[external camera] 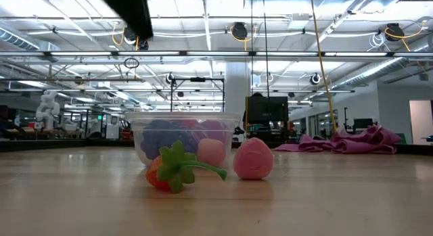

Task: Pick and placing Produce into tupperware
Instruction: Put the red strawberry into the transparent bin

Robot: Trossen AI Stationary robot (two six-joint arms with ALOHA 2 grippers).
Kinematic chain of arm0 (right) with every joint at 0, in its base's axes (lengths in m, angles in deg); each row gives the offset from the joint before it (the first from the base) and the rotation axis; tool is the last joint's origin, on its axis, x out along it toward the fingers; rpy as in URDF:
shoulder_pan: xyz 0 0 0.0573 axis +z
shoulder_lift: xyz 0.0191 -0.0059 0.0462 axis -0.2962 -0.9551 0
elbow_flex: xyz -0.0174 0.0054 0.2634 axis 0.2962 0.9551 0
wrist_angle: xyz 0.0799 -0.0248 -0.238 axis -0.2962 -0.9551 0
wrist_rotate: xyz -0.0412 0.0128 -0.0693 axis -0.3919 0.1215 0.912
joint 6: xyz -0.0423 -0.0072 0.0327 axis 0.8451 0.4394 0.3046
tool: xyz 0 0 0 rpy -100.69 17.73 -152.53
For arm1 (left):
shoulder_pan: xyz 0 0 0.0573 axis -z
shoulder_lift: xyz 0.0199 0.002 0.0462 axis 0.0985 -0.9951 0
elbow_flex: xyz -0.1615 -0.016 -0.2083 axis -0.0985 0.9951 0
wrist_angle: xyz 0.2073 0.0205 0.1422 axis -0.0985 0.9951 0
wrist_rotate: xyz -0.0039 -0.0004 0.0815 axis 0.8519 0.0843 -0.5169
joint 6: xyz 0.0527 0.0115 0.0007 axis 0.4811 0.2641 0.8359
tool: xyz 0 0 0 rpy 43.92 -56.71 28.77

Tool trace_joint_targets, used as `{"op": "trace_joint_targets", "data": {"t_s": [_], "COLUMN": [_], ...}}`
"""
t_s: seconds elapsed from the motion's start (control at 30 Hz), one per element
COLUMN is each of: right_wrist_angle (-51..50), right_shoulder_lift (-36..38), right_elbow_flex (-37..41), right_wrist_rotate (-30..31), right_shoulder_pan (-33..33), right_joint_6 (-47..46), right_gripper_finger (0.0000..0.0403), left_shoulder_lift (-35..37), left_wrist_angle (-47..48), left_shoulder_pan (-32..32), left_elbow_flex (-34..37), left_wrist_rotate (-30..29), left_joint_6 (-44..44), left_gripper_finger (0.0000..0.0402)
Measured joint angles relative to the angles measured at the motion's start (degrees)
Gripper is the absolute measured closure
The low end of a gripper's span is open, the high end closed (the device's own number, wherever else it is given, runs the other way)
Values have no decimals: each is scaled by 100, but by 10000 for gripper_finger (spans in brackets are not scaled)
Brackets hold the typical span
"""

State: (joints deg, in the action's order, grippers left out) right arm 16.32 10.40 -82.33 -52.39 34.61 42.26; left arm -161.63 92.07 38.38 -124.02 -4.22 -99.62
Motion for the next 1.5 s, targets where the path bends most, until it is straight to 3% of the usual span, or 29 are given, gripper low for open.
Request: {"op": "trace_joint_targets", "data": {"t_s": [0.4,0.7,1.23,1.5], "right_wrist_angle": [49,209,306,385], "right_shoulder_lift": [0,0,0,0], "right_elbow_flex": [0,0,0,0], "right_wrist_rotate": [2,3,2,2], "right_shoulder_pan": [-4,-118,-273,-273], "right_joint_6": [-2,16,-2,-4], "right_gripper_finger": [120,120,120,120], "left_shoulder_lift": [-928,-943,-941,-938], "left_wrist_angle": [-787,-1398,-1377,-1377], "left_shoulder_pan": [-21,56,88,94], "left_elbow_flex": [2,2,2,2], "left_wrist_rotate": [435,543,664,723], "left_joint_6": [787,1180,1012,1080], "left_gripper_finger": [254,254,253,193]}}
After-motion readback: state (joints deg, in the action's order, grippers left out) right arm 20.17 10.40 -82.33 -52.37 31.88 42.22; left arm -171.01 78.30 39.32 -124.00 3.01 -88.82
